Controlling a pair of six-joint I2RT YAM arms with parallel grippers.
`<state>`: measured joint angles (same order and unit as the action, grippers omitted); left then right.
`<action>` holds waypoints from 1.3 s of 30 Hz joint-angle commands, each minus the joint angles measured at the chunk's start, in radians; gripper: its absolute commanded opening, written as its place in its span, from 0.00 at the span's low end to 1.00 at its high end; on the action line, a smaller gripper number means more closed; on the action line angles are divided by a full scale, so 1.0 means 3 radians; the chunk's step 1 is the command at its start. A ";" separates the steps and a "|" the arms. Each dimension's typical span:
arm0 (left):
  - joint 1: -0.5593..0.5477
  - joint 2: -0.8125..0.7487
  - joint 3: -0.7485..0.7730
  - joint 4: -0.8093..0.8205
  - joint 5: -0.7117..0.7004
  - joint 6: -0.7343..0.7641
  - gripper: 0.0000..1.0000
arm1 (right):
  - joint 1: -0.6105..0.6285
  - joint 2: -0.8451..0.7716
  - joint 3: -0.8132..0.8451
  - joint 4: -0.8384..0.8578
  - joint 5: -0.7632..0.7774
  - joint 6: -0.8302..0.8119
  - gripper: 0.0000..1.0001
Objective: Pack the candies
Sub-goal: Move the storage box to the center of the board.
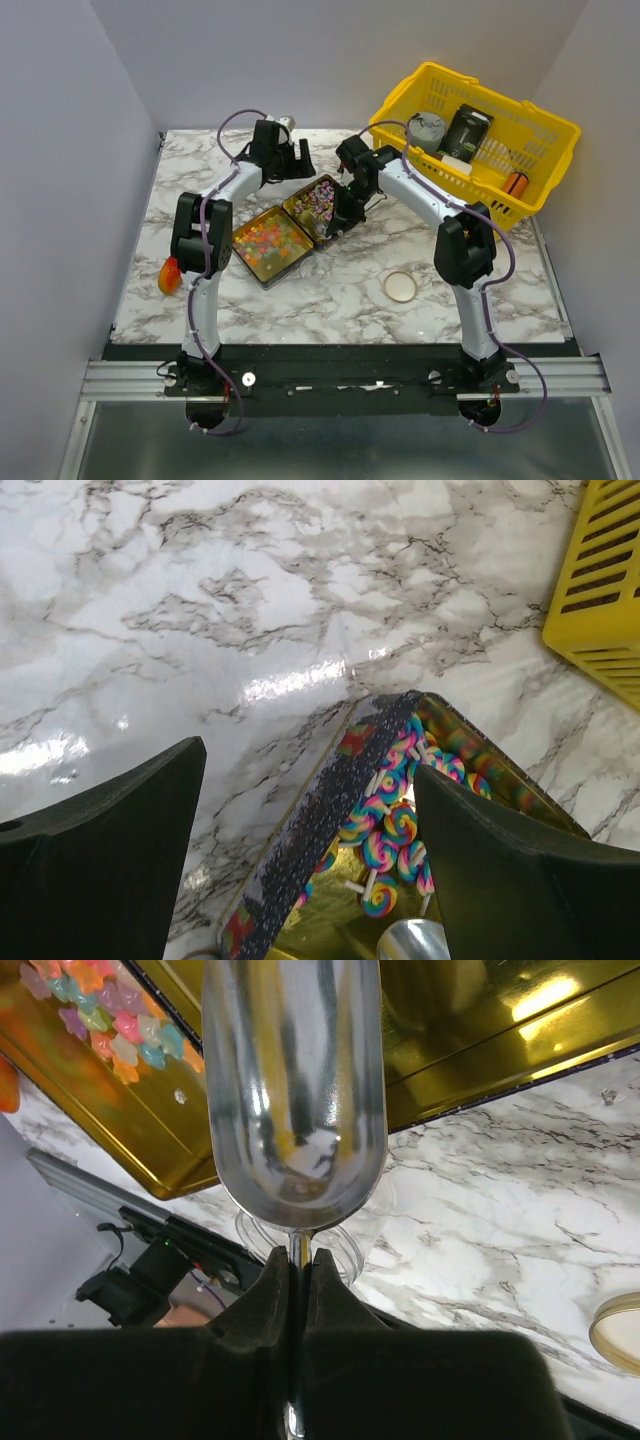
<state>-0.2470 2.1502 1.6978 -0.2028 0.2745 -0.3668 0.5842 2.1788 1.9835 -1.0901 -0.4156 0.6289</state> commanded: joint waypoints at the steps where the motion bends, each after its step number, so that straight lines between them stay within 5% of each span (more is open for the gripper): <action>1: -0.0102 0.0216 0.0201 -0.0183 0.0143 0.0088 0.89 | 0.0001 0.0009 -0.0010 -0.0171 -0.0205 -0.0148 0.01; 19: -0.0388 -0.0085 -0.0500 0.0006 0.0175 0.0133 0.65 | -0.0015 -0.0048 -0.0408 -0.0237 0.0127 -0.0158 0.01; 21: -0.0409 -0.0116 -0.0510 -0.0009 0.0134 0.0144 0.65 | -0.0015 -0.0104 -0.0465 -0.0227 0.0158 -0.0158 0.01; 25: -0.0409 -0.0218 -0.0551 -0.0004 -0.0045 0.0184 0.82 | -0.0015 -0.0206 -0.0608 -0.0186 0.0189 -0.0169 0.01; 32: -0.0414 -0.0377 -0.0571 -0.0050 -0.0194 0.0338 0.85 | -0.0015 -0.0492 -0.1068 -0.0120 0.0225 -0.0199 0.01; 39: -0.0439 -0.0443 -0.0786 0.0021 0.0112 0.0491 0.61 | -0.0015 -0.0718 -0.1437 -0.0048 0.0265 -0.0194 0.01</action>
<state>-0.3687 2.0518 1.5131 -0.2058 0.2558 -0.2665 0.5804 1.9697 1.6073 -1.0348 -0.3985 0.5667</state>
